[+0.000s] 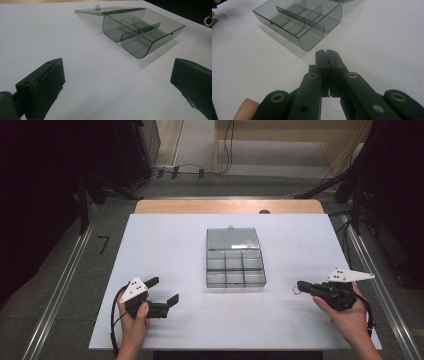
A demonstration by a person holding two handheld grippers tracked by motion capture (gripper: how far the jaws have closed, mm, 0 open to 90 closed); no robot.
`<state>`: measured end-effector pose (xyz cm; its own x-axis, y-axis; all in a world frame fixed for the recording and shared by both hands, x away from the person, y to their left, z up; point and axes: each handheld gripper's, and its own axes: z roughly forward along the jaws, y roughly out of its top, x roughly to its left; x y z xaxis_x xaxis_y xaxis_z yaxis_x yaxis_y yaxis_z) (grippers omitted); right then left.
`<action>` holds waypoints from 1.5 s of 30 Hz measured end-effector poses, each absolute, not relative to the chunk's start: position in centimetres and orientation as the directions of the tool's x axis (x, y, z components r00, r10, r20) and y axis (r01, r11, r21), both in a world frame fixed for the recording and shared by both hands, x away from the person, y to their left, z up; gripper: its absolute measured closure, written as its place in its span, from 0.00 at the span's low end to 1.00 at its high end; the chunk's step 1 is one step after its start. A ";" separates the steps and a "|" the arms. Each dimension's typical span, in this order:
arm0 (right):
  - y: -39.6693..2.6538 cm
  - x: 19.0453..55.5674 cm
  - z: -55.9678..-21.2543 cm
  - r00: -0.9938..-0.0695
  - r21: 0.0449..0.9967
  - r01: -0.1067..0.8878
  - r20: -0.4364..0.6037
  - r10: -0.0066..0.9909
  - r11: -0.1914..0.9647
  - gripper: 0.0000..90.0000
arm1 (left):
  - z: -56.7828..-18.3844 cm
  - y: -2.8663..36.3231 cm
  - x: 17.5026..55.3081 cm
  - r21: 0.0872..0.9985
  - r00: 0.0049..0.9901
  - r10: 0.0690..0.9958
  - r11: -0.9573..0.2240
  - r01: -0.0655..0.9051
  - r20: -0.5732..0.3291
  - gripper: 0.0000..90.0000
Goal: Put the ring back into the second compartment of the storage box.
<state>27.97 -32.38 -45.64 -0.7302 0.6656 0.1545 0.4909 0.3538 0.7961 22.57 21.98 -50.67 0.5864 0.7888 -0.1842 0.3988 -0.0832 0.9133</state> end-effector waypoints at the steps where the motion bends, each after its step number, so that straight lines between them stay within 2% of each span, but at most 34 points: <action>1: -32.4 28.0 -45.6 -0.729 0.794 0.495 0.159 0.665 0.353 0.96 | -50.7 22.0 22.6 0.913 0.587 0.789 -0.084 0.399 -0.184 0.00; 45: -29.5 30.3 -43.5 -0.765 0.815 0.453 0.146 0.628 0.362 0.96 | -50.7 21.9 22.5 0.915 0.590 0.787 -0.089 0.395 -0.178 0.00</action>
